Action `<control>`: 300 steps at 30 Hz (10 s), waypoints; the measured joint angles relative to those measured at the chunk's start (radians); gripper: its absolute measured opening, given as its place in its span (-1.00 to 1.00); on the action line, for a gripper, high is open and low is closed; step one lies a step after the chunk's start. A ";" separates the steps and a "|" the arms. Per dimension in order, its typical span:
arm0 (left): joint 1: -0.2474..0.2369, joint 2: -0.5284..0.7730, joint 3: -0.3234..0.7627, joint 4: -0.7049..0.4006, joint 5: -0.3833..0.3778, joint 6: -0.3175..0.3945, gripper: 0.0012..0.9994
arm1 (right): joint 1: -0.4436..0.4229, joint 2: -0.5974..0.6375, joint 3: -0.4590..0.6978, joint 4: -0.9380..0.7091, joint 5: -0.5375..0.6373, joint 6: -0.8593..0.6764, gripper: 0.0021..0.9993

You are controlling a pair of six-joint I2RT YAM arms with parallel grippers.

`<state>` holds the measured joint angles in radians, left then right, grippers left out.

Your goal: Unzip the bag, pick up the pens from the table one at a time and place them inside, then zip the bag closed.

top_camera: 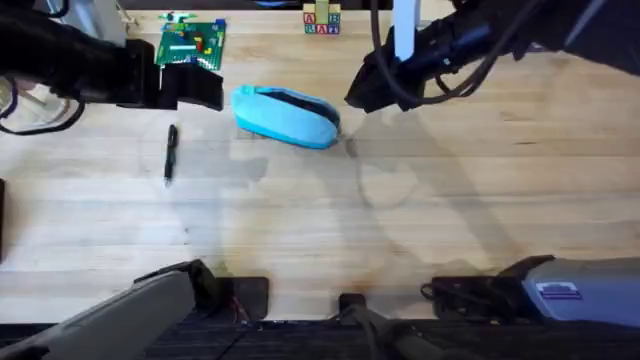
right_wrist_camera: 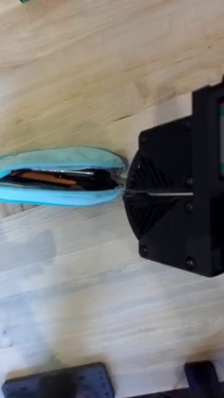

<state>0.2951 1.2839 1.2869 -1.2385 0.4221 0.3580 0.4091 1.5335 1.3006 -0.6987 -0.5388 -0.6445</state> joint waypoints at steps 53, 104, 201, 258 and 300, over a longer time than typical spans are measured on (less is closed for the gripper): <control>0.000 0.000 0.000 0.000 0.000 0.000 0.99 | 0.012 0.229 0.000 0.168 -0.061 -0.038 -0.94; 0.000 0.000 -0.003 0.000 0.000 0.000 0.99 | 0.082 0.324 0.000 0.279 -0.061 -0.044 0.99; 0.001 0.000 -0.003 0.011 -0.045 -0.071 0.99 | 0.082 -0.303 0.000 -0.331 0.353 0.335 1.00; 0.172 0.581 -0.004 0.253 -0.369 0.035 0.89 | 0.082 -0.303 0.000 -0.330 0.359 0.335 1.00; 0.177 0.615 0.056 0.195 -0.399 -0.023 -0.92 | 0.082 -0.303 0.000 -0.375 0.360 0.335 1.00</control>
<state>0.4717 1.8989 1.3433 -1.0435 0.0235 0.3351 0.4908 1.2304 1.3006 -1.0737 -0.1793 -0.3096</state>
